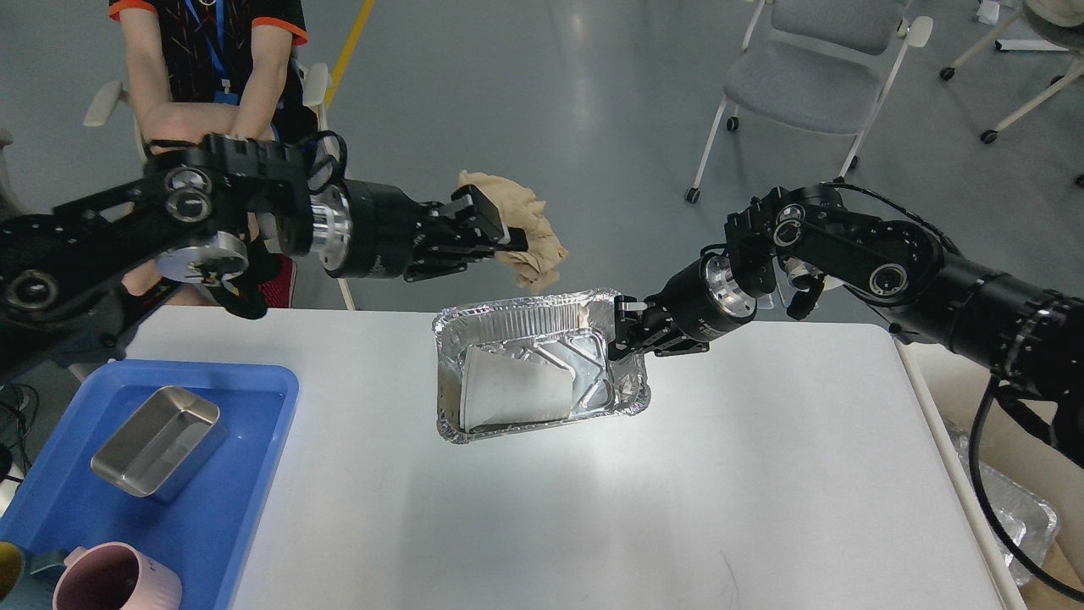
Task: Tidy desktop
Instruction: 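Lift the crumpled paper and drop it into the held foil tray, then carry the foil tray with the right gripper toward the white bin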
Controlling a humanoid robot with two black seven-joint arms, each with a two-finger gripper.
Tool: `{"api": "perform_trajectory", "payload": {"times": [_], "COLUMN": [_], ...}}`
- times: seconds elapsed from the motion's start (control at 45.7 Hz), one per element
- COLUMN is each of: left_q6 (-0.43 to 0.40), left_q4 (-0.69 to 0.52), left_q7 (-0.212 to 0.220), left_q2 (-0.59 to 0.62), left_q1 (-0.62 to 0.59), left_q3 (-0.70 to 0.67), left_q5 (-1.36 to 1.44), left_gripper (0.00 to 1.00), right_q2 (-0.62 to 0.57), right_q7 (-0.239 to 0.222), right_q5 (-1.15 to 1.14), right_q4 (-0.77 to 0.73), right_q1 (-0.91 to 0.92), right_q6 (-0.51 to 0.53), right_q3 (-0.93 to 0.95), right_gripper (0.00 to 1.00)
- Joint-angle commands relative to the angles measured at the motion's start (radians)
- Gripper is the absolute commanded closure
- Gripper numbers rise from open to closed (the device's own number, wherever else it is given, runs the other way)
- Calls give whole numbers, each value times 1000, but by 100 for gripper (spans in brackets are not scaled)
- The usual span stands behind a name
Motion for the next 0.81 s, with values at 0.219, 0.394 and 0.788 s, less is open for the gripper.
{"api": "perform_trajectory", "payload": {"times": [0.219,0.394,0.788], "left_q6": [63,80,88], "left_q4": [29,27,45], "left_q7": [19,18,-16], "left_q2": [-97,-81,-82], "left_q1": [100,117,167], "left_q3": [2,-2,-191], "left_q5": [83,74,-78], "left_gripper": [26,6,3], "right_q2": [0,1,-37], "right_q7": [0,0,0], "right_q5": [-2,-2,-2], "right_q4": [5,4,-5], "right_q1": [-2,-2,-14], "right_q6": [-5,-5,-12], "right_q3": [9,9,17], "right_gripper": [100,100,100]}}
